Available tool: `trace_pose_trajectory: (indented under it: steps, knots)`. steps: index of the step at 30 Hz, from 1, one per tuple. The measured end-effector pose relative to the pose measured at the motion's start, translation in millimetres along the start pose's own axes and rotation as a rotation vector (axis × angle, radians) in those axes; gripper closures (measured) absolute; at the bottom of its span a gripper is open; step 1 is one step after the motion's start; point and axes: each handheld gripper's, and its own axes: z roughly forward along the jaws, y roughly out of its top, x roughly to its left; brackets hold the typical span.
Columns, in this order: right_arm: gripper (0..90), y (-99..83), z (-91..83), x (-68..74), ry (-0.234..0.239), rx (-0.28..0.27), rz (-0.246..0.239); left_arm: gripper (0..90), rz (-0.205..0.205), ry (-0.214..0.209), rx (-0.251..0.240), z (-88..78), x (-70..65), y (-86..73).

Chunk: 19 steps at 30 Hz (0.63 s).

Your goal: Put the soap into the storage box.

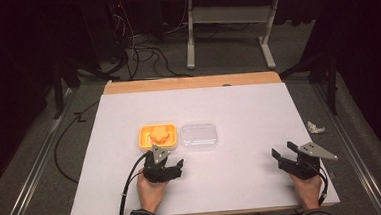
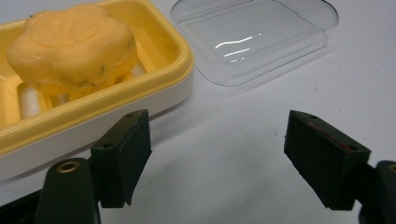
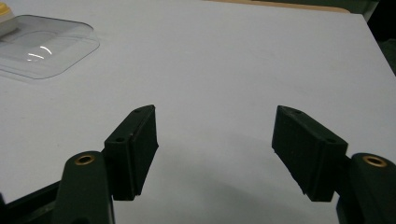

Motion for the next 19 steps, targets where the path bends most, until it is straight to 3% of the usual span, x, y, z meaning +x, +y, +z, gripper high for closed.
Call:
trace_pose_trajectory:
  steps: [9,14,19]
  knots:
    - [31.6,0.0,0.0,0.1,0.000,0.001,0.000,22.3,-0.005,-0.001,-0.017,2.4,-2.8,-0.8]
    - [31.6,0.0,0.0,0.1,-0.001,0.000,-0.001,21.9,0.025,0.016,-0.021,1.9,-5.5,-1.6]
    - [31.6,0.0,0.0,0.4,0.001,0.003,-0.002,21.5,0.029,0.013,-0.023,2.0,-6.0,-1.9]
